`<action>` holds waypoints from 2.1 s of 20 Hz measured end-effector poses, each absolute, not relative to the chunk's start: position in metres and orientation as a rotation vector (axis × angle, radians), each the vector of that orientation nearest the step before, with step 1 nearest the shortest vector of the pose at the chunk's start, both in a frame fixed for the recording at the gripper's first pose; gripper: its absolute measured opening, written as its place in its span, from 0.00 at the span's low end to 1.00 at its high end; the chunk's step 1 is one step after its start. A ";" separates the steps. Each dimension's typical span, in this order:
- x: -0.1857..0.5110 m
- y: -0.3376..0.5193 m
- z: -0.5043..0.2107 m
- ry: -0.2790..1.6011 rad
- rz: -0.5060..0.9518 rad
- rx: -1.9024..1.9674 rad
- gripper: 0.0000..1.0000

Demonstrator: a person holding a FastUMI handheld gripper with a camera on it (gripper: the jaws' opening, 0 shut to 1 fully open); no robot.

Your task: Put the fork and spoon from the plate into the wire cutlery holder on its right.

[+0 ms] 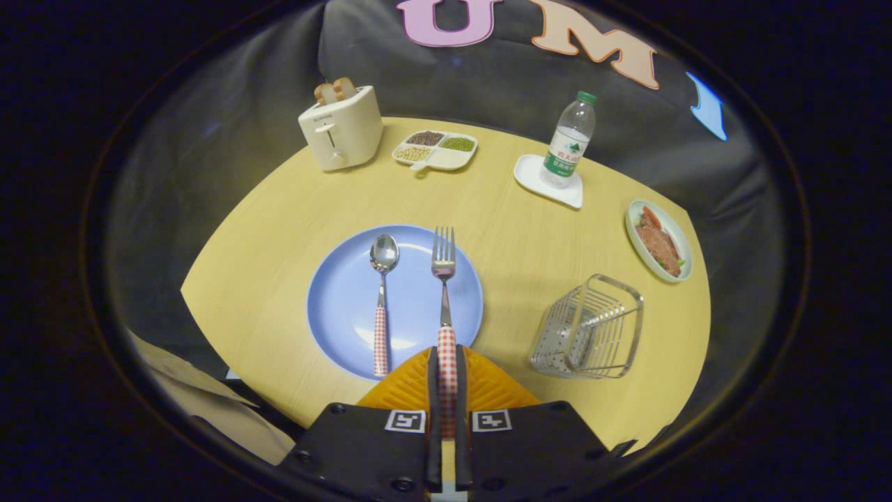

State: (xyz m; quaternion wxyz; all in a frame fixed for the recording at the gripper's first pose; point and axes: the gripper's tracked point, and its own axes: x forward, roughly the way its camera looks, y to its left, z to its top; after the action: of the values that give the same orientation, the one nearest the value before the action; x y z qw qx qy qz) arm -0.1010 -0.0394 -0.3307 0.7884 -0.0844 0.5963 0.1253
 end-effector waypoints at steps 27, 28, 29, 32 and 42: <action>-0.108 -0.199 -0.288 1.624 0.324 -0.467 0.10; -0.109 -0.200 -0.292 1.651 0.332 -0.470 0.10; -0.110 -0.201 -0.295 1.675 0.337 -0.477 0.10; -0.103 -0.203 -0.303 1.715 0.353 -0.503 0.10; -0.096 -0.192 -0.327 1.833 0.410 -0.568 0.10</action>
State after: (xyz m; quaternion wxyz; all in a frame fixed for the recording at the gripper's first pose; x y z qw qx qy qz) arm -0.0960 -0.1924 -0.3268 0.5560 -0.2407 0.7764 0.1736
